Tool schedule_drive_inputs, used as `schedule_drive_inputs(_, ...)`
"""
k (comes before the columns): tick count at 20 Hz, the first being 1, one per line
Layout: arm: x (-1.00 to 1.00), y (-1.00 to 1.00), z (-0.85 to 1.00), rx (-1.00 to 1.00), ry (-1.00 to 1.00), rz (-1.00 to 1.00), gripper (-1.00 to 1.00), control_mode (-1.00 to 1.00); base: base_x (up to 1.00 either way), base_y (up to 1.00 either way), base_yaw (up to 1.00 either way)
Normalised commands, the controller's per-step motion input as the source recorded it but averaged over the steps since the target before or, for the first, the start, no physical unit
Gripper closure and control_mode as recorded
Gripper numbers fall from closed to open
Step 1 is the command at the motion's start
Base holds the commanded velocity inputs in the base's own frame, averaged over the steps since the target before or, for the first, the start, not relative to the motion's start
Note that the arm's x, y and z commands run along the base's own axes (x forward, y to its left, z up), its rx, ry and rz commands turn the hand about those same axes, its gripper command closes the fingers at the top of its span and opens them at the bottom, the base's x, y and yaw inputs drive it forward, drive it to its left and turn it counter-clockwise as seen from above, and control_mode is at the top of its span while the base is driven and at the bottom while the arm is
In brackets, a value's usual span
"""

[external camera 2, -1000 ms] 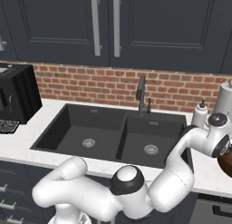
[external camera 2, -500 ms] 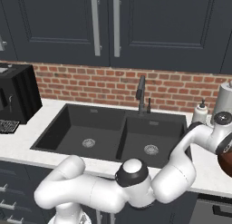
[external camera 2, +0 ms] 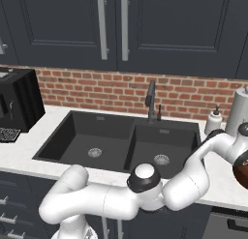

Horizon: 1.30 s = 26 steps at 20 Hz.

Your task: Pick the cucumber from the sink and place it in the bowl. Then pick the bowl and place it in the microwave. Then close the microwave door and press the start button.

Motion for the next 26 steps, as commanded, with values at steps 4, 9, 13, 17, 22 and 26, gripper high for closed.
schedule_drive_inputs(4,0.01,0.00,-0.48,0.00,0.03,0.01,-1.00,-1.00,0.00,0.00,0.00)
schedule_drive_inputs(9,0.00,0.00,-0.26,0.00,0.02,0.00,-1.00,-1.00,0.00,0.00,0.00)
schedule_drive_inputs(13,0.00,-0.01,0.00,0.00,0.00,0.00,-1.00,-1.00,0.00,0.00,0.00)
schedule_drive_inputs(17,0.00,0.00,0.00,0.00,0.00,0.00,-1.00,-1.00,0.00,0.00,0.00)
schedule_drive_inputs(22,-0.18,0.00,0.06,0.00,-0.04,0.00,-1.00,-1.00,0.00,0.00,0.00)
schedule_drive_inputs(26,-0.50,0.11,0.17,0.00,-0.11,0.00,-1.00,-1.00,0.00,0.00,0.00)
